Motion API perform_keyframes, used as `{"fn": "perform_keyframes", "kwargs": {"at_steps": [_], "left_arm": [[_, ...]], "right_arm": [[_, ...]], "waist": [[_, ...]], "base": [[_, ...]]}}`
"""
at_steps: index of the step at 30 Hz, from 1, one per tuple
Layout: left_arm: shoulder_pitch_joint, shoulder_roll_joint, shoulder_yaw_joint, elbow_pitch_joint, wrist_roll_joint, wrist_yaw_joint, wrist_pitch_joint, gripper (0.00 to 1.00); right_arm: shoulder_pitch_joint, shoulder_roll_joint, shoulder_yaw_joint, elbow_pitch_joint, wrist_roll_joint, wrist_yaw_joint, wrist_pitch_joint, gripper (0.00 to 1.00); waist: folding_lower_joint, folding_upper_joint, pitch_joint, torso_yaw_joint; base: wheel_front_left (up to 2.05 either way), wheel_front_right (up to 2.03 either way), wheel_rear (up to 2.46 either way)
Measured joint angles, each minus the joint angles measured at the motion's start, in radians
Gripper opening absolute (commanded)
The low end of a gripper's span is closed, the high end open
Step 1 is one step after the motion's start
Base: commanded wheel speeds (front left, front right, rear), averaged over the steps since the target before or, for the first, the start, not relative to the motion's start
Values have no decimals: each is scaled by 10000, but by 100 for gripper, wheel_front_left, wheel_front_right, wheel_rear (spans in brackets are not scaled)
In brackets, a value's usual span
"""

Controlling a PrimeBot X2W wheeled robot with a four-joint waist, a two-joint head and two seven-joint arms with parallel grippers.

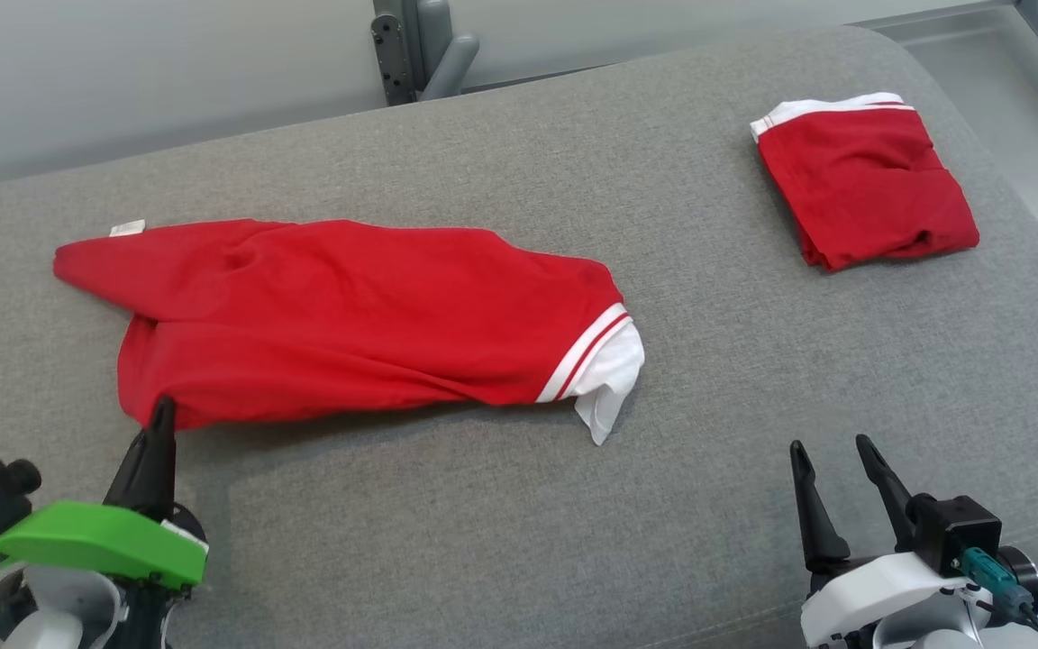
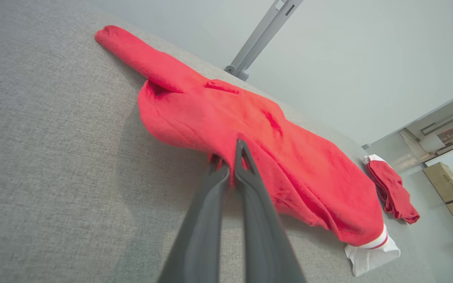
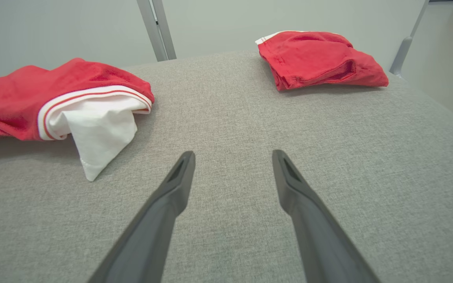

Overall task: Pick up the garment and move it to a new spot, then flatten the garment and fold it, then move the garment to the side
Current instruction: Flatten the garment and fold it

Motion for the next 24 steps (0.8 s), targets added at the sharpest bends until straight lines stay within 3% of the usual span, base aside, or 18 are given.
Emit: {"fn": "perform_keyframes", "kwargs": {"at_steps": [5,8,12,19,20,21,22,24], "left_arm": [[1593,803,360,-1931,-90,941,224,0],[2585,869,493,-2247,-351,1237,263,0],[3067,767,286,-1795,-368,1289,184,0],[2944,-61,261,221,142,1285,-826,0],[2907,-176,240,349,199,1227,-878,13],[2849,-263,209,458,288,1187,-917,69],[2794,-322,182,533,414,1162,-943,100],[2722,-337,134,594,740,1273,-1007,100]], "right_arm": [[10,4,35,0,-42,0,0,100],[9,4,13,-12,-69,0,0,100],[7,2,13,19,-163,0,0,100],[-41,4,38,84,-238,0,0,100],[-41,6,29,84,-244,0,0,100],[-42,4,19,88,-259,0,0,100],[-42,4,6,94,-274,0,0,100],[-42,4,2,117,-311,0,0,100]], "waist": [[0,0,-127,227],[0,0,-152,329],[0,0,-104,474],[0,0,-46,677],[0,0,-44,693],[0,0,-43,709],[0,0,-47,723],[0,0,-81,735]], "base": [[0,0,0],[0,0,0],[0,0,0],[0,0,0],[0,0,0],[0,0,0],[0,0,0],[0,0,0]]}}
